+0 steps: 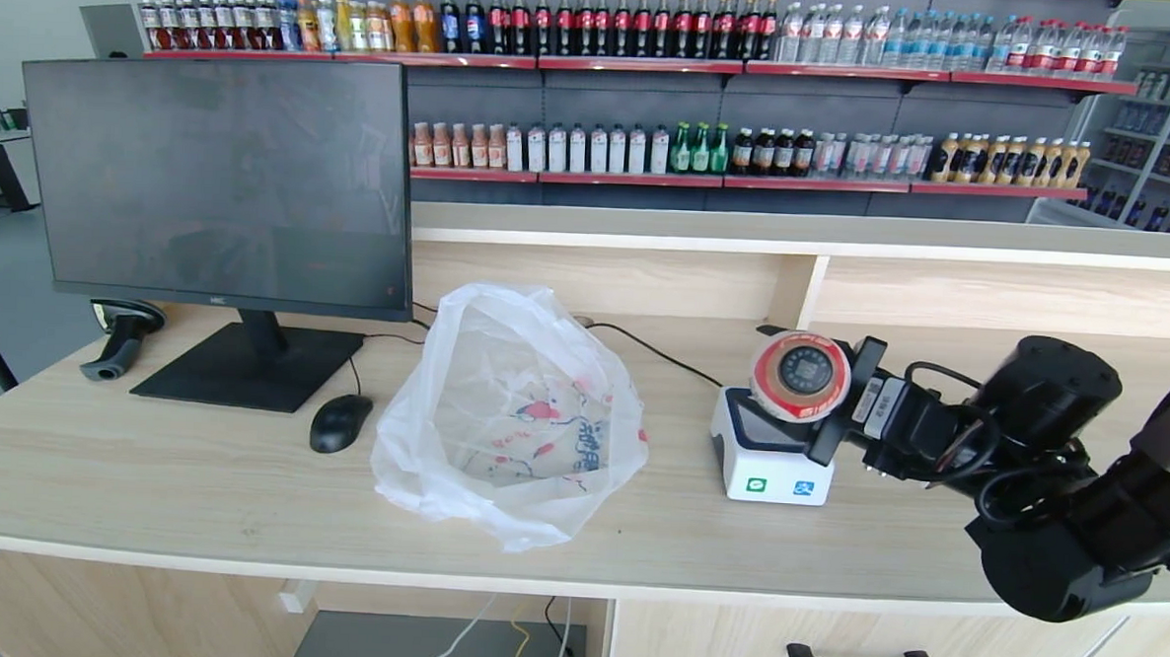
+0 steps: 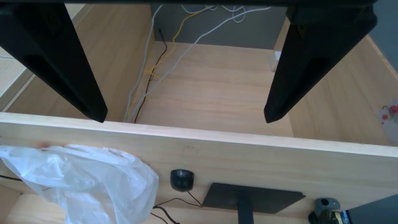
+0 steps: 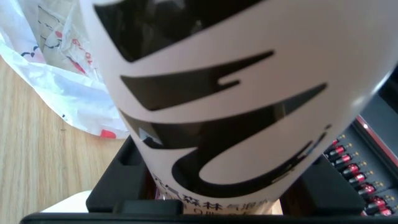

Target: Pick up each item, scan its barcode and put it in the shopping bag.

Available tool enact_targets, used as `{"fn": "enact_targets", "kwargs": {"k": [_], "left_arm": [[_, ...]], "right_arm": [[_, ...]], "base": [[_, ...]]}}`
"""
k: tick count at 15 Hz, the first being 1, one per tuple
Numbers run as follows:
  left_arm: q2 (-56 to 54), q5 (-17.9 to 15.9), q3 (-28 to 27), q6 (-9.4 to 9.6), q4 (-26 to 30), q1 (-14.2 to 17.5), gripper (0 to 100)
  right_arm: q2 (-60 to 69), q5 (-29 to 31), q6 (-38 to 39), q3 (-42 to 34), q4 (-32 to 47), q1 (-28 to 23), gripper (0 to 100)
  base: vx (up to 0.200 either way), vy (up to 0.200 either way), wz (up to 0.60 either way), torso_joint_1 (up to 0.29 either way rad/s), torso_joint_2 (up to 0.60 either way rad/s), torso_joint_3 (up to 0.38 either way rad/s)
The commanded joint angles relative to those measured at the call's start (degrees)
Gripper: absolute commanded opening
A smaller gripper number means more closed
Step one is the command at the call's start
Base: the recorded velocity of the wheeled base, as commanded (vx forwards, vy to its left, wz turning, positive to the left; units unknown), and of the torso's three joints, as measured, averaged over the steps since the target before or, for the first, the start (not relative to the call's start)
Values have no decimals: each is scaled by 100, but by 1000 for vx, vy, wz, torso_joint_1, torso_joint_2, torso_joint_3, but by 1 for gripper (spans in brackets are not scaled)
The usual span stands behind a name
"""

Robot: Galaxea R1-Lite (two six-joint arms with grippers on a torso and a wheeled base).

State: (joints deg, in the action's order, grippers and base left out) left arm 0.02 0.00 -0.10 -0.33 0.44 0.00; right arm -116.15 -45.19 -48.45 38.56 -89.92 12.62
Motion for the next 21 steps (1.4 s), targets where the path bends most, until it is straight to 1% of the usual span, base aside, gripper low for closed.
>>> {"fn": "enact_targets", "kwargs": {"k": [1,2,5,7,8,10,11,13,16,19,21], "left_arm": [[6,0,1,-2,0,0,100],[-2,0,1,-2,0,0,100],[-2,0,1,7,0,0,100],[-2,0,1,7,0,0,100],[-2,0,1,7,0,0,100],[-2,0,1,7,0,0,100],[-2,0,1,7,0,0,100],[6,0,1,7,0,0,100],[6,0,1,-2,0,0,100],[6,0,1,-2,0,0,100],[-2,0,1,-2,0,0,100]], "right_arm": [[181,10,46,-15,-8,13,0],[269,19,107,-15,-8,13,0],[638,406,432,20,-8,39,0],[822,713,679,-15,-8,162,0],[893,880,819,-33,-8,303,0],[1060,1601,1303,-50,-8,558,0],[1068,1838,1601,-41,-8,646,0],[1077,2155,2102,-33,-8,663,0],[1095,2506,2656,-147,-8,637,0],[1156,3148,3263,-331,-8,628,0],[1262,3807,3825,-639,-8,593,0]], "base": [[0,0,0,0,0,0],[0,0,0,0,0,0],[0,0,0,0,0,0],[0,0,0,0,0,0],[0,0,0,0,0,0],[0,0,0,0,0,0],[0,0,0,0,0,0],[0,0,0,0,0,0],[0,0,0,0,0,0],[0,0,0,0,0,0],[0,0,0,0,0,0]]}}
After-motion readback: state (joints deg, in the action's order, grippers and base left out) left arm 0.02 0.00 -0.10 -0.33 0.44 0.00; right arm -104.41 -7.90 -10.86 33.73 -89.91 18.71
